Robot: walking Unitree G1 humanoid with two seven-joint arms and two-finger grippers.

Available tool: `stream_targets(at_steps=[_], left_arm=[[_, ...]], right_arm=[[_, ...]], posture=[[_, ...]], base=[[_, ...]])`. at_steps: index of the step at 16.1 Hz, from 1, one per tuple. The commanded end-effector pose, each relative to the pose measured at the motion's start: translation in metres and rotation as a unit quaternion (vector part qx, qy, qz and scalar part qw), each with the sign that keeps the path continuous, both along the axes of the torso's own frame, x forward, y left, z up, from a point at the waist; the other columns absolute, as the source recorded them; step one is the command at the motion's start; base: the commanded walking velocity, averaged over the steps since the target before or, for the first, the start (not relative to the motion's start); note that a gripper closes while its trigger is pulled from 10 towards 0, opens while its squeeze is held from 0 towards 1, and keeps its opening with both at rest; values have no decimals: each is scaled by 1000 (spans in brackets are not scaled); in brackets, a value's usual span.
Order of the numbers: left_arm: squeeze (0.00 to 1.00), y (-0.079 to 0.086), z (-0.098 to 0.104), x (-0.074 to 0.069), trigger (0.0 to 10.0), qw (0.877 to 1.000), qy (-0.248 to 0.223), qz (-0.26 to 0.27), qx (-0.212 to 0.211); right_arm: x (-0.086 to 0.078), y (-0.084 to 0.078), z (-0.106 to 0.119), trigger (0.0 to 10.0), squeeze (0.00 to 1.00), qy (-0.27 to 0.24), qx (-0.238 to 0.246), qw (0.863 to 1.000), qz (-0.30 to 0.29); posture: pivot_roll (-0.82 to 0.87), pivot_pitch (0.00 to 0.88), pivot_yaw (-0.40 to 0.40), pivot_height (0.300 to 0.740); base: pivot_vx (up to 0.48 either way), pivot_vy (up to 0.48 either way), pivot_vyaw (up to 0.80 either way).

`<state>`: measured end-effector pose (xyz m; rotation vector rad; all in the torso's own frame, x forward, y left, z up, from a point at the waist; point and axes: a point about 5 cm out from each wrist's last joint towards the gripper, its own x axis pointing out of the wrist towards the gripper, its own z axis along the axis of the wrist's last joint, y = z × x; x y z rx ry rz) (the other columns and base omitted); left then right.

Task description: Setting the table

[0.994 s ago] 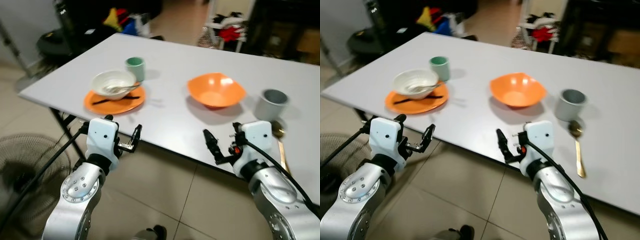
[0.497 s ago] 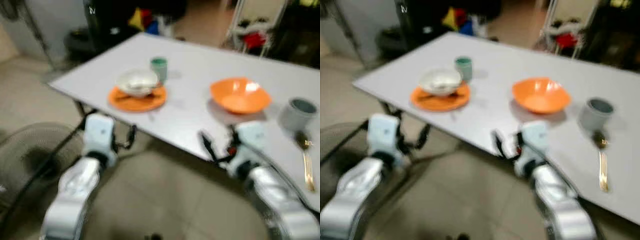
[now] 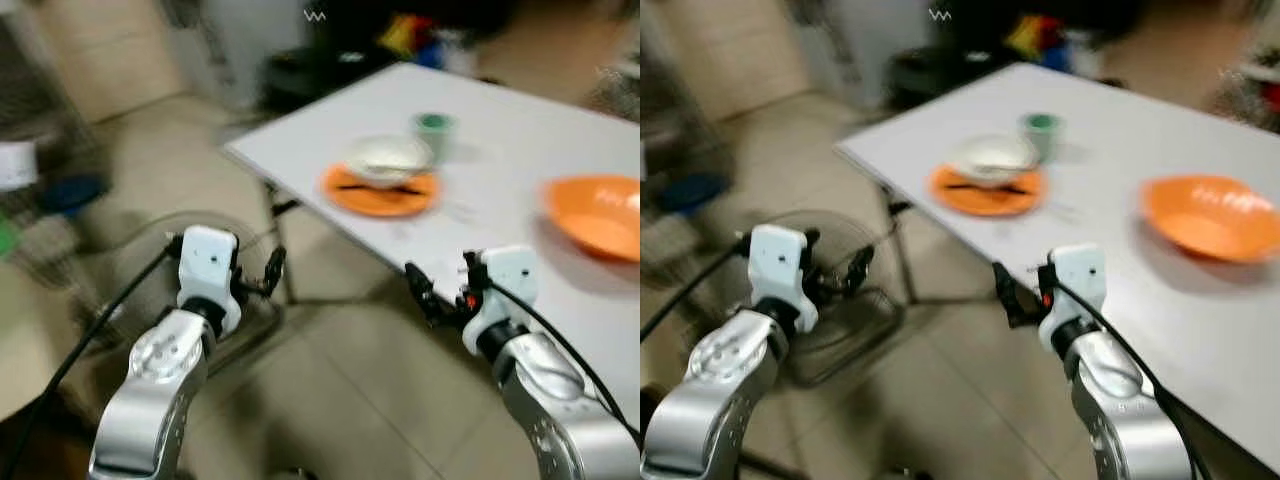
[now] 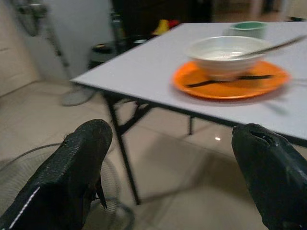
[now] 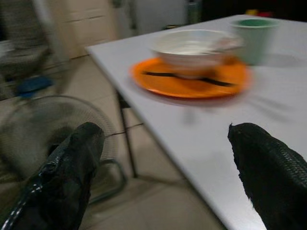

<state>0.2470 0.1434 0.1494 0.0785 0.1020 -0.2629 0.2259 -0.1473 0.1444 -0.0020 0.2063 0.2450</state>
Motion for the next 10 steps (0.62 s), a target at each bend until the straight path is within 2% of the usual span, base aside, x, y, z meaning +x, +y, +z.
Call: stream_targets(at_steps=[1,3,5,7,8,10], left_arm=[[1000,5,1,-1,10000,1000,2,1,6],[1000,7,0,-4,10000,1000,6,9,5],[1000,6,-1,0,10000,1000,1,14,3],[1000,6,5,-1,10000,1000,-4,21,-11],[0,8,2,-3,10000,999,-2,31,-3],[0,11,5,0,10000,999,-10,35,3]], right_arm=[[-1,8,2,10000,1000,0,11,1000,19],[-3,9,2,10000,1000,2,11,1000,20],[0,5,-1,10000,1000,6,13,1000,8],[0,6,3,10000,1000,5,25,1000,13],[-1,6,1,10000,1000,8,19,1000,15],[6,7,2,10000,1000,1,20,1000,15]], posture=[[67,0,95,740],[66,0,95,740],[68,0,88,740],[72,0,82,740],[79,0,77,740],[84,0,77,740]], base=[[0,0,800],[0,0,800],[0,0,800],[0,0,800],[0,0,800],[0,0,800]])
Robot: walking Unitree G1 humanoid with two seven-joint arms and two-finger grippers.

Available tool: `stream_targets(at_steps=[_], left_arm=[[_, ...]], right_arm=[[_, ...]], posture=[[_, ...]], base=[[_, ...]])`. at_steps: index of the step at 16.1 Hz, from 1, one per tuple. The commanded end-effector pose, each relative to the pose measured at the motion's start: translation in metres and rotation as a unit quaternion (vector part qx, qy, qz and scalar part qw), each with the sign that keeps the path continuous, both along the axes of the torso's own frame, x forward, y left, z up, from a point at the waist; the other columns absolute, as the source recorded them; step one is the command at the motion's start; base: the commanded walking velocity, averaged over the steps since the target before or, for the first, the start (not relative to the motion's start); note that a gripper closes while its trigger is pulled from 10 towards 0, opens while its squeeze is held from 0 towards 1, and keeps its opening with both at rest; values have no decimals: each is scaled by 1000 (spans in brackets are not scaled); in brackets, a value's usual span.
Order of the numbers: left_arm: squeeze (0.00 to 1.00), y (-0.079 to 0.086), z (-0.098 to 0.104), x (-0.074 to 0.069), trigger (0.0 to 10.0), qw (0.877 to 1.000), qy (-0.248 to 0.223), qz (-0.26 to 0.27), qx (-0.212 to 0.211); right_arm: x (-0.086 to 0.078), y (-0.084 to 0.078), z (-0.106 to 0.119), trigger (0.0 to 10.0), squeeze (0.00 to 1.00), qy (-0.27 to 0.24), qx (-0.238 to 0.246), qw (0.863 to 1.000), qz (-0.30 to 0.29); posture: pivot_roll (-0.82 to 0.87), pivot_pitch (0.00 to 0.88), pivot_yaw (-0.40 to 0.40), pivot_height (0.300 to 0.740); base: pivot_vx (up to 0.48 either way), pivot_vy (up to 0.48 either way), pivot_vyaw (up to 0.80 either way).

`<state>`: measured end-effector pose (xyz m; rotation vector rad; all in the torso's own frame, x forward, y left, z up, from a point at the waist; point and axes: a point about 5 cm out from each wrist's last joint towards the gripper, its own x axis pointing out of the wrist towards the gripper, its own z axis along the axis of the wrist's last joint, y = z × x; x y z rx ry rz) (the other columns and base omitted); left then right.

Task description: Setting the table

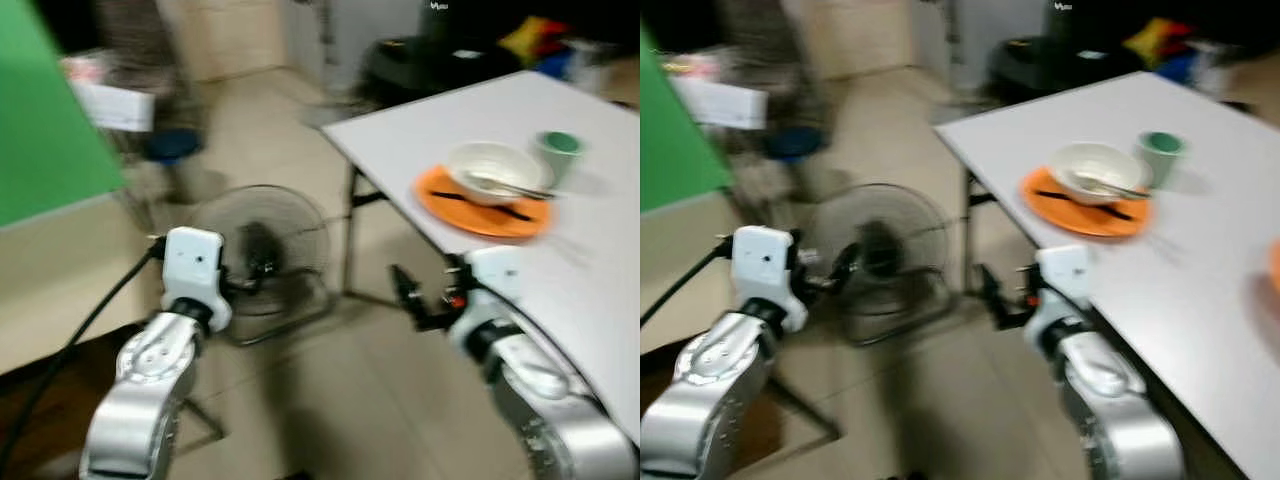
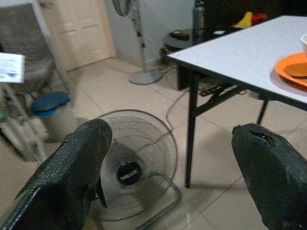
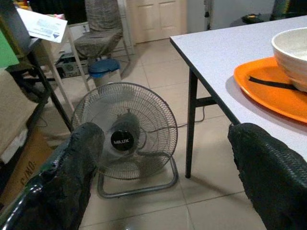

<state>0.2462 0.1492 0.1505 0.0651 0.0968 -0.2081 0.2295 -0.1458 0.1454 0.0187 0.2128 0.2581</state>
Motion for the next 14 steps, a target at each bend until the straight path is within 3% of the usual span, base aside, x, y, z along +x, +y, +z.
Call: stream_targets(at_steps=[1,10,12,14], left_arm=[[0,5,5,3,10000,1000,-12,5,5],[0,5,6,10,10000,1000,-25,1,16],[0,6,9,10,10000,1000,-25,3,19],[0,4,5,8,10000,1000,-17,-7,16]], right_arm=[[4,6,3,10000,1000,-10,11,1000,12],[15,13,3,10000,1000,-16,26,999,33],[13,11,2,10000,1000,-10,27,999,18],[10,4,-3,10000,1000,4,40,999,-29]], posture=[[82,0,81,740],[107,0,79,740],[107,0,83,740],[89,0,87,740]], base=[[0,0,800],[0,0,800],[0,0,800],[0,0,0]])
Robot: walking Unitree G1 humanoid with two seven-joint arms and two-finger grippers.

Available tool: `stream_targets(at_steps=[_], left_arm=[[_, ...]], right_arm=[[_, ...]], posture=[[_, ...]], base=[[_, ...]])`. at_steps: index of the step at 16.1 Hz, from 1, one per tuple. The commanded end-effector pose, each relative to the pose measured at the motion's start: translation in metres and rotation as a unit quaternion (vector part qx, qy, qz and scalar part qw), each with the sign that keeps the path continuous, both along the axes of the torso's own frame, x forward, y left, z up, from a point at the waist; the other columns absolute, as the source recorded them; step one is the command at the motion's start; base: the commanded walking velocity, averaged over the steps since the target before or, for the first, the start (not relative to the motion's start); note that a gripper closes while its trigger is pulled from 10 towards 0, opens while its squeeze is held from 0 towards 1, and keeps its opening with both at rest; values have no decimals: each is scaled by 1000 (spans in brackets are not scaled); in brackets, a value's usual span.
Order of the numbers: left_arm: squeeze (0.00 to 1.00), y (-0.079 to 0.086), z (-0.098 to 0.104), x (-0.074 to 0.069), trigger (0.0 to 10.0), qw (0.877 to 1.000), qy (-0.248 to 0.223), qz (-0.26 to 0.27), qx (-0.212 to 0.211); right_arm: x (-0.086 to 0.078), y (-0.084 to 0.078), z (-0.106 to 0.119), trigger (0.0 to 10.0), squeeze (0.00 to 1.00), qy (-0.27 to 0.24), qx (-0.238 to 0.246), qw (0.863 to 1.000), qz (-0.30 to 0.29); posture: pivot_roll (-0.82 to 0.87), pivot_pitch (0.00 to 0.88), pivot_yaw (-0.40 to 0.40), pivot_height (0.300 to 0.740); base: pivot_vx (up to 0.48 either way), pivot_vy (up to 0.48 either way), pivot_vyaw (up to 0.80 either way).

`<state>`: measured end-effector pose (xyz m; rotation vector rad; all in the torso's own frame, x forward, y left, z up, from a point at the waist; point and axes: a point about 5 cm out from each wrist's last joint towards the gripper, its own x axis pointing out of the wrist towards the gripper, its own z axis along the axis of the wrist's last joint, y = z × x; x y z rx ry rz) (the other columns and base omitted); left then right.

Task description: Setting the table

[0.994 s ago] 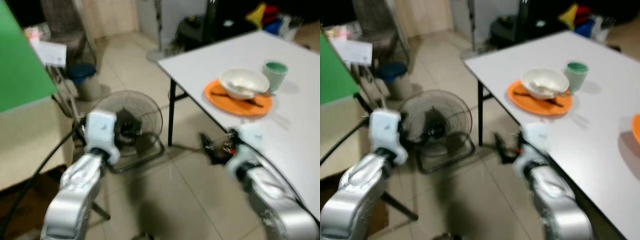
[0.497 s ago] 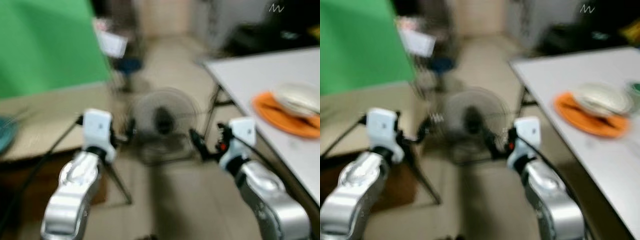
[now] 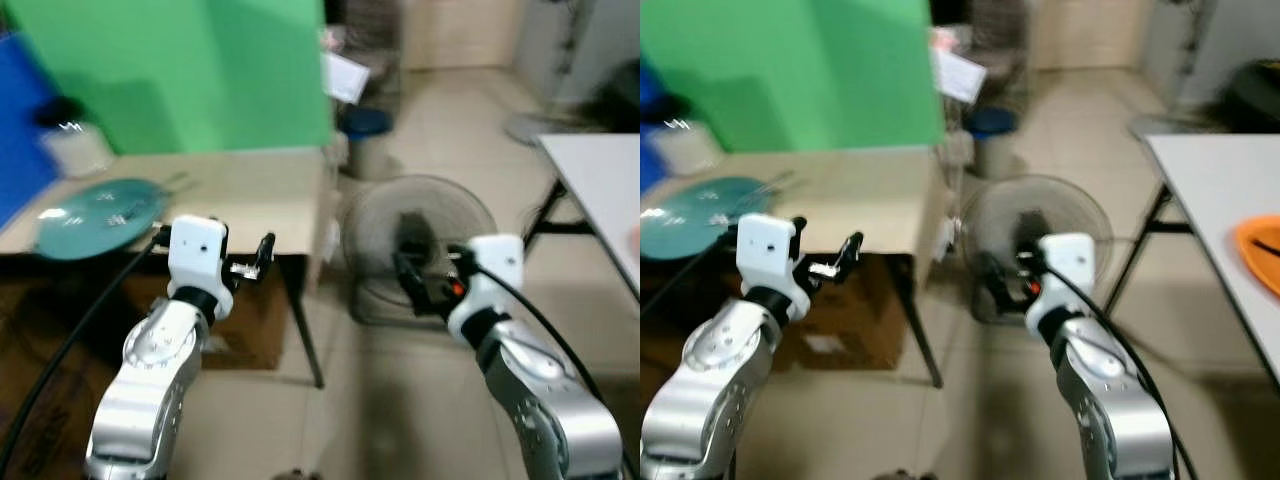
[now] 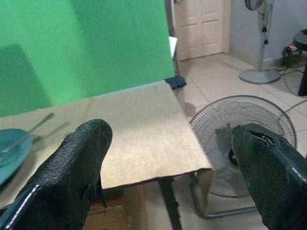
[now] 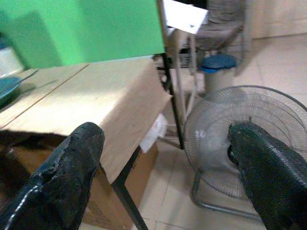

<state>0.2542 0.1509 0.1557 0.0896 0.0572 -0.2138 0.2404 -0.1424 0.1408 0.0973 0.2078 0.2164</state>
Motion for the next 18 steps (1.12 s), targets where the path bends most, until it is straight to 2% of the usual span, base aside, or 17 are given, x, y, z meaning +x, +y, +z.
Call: stream_targets(at_steps=[1,3,5,10,12,13,14,18], left_arm=[[0,2,0,0,10000,1000,4,-2,3],[0,1,-2,2,10000,1000,4,-6,1],[0,-3,-2,1,10000,1000,7,-17,4],[0,3,-2,-1,10000,1000,8,-14,12],[0,5,-3,-4,10000,1000,10,-9,15],[0,4,-3,-5,10000,1000,11,-9,16],[0,5,-3,-7,10000,1000,12,-8,17],[0,9,-5,-11,10000,1000,16,-2,18]], right_arm=[[0,-3,2,10000,1000,0,-4,1000,-19],[1,-8,4,10000,1000,-11,-5,999,-30],[-1,-13,0,10000,1000,8,-5,998,-55],[-1,-8,1,10000,1000,5,-2,999,-49],[-1,-3,1,10000,749,10,3,999,-34],[-2,-3,1,10000,749,12,3,999,-29],[-2,-2,0,10000,616,15,6,1000,-27],[-2,2,-1,10000,596,20,8,1000,-19]], posture=[[83,0,89,740],[77,0,94,740],[82,0,91,740],[85,0,86,740],[109,0,79,740],[111,0,76,740],[115,0,72,740],[114,0,69,740]], base=[[0,0,0],[0,330,0],[0,351,0],[0,347,-174],[0,345,0],[0,345,0],[0,345,0],[0,342,0]])
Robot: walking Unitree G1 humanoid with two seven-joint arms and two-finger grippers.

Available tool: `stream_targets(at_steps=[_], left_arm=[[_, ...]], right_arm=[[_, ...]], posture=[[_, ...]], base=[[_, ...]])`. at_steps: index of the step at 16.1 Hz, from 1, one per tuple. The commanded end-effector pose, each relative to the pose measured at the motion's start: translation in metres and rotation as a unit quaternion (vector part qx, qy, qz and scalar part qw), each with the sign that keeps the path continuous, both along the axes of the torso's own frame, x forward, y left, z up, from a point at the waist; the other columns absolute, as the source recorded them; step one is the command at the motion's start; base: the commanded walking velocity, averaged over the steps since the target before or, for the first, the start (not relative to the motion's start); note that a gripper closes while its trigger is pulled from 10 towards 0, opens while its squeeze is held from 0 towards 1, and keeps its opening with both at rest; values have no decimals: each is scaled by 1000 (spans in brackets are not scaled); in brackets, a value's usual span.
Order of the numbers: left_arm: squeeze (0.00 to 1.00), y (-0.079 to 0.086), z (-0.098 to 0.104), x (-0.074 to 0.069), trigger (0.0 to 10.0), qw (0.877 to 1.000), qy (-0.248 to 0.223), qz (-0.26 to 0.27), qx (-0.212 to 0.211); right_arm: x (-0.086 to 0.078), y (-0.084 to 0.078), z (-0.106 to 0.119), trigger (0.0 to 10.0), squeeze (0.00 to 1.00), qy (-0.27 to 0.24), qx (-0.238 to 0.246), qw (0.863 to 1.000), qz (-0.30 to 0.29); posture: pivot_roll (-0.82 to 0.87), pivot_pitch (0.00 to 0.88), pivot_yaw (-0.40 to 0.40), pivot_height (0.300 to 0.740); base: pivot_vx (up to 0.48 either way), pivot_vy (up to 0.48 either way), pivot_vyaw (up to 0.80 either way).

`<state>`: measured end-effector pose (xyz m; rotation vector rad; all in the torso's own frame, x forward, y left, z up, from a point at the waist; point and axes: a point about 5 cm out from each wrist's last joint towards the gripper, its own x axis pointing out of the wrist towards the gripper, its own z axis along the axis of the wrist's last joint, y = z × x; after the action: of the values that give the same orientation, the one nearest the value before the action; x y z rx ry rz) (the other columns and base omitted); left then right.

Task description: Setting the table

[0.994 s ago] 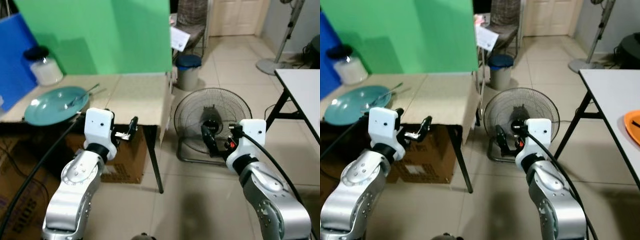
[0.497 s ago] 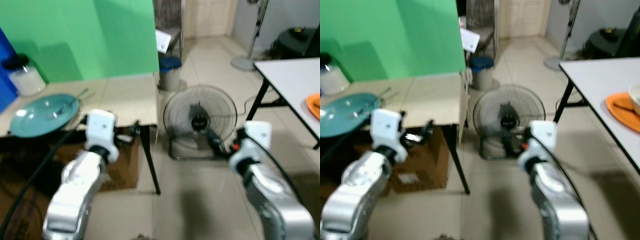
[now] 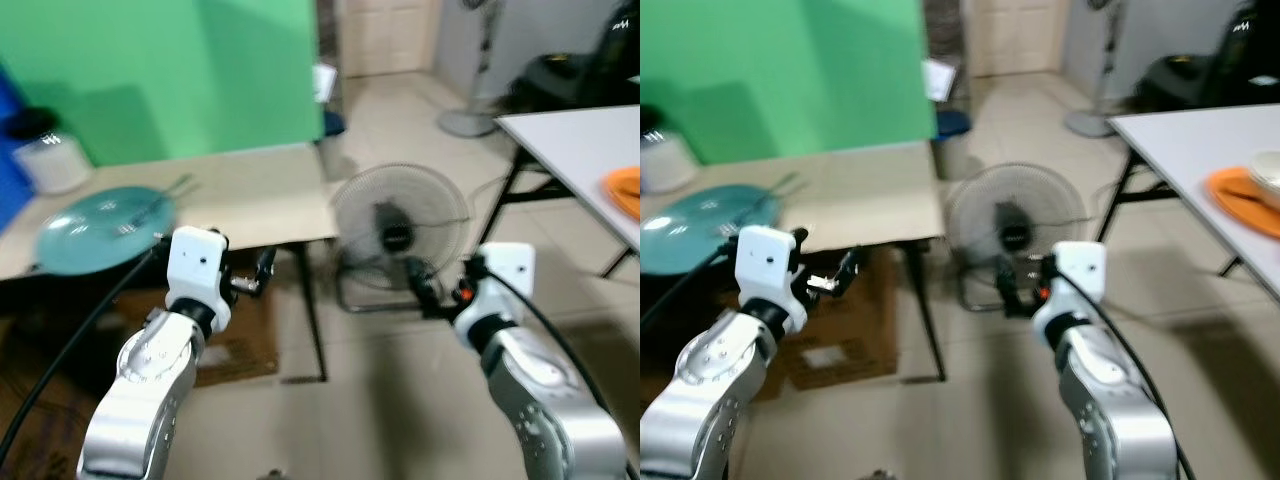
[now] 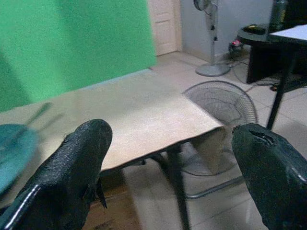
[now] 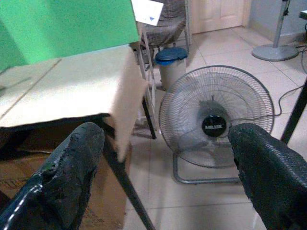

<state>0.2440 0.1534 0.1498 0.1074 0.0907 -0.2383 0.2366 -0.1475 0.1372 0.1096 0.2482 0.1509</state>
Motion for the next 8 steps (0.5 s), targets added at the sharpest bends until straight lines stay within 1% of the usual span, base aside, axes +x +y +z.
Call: stream_targets(at_steps=[1,2,3,4,5,6,8], left_arm=[[0,6,1,-1,10000,1000,1,11,8],[0,3,0,-1,10000,1000,4,3,8],[0,0,1,-2,10000,1000,5,-4,7],[0,-1,1,-2,10000,1000,4,-5,6],[0,2,1,-5,10000,1000,2,8,5],[0,3,3,-6,10000,1000,-3,14,1],[0,6,5,-7,10000,1000,-8,23,12]], right_arm=[[2,7,3,10000,588,0,7,1000,13],[1,7,2,10000,518,3,6,1000,16],[0,9,2,10000,243,6,7,1000,19],[0,10,2,10000,243,7,8,1000,21],[1,12,2,10000,0,8,6,999,33],[2,13,2,10000,0,9,6,999,36],[6,14,2,10000,0,8,9,999,41]], posture=[[112,0,71,740],[123,0,62,740],[131,0,51,740],[131,0,51,740],[151,0,27,740],[153,0,25,740],[160,0,27,740]], base=[[0,337,0],[0,337,0],[0,337,0],[0,337,0],[0,277,0],[0,0,0],[0,0,0]])
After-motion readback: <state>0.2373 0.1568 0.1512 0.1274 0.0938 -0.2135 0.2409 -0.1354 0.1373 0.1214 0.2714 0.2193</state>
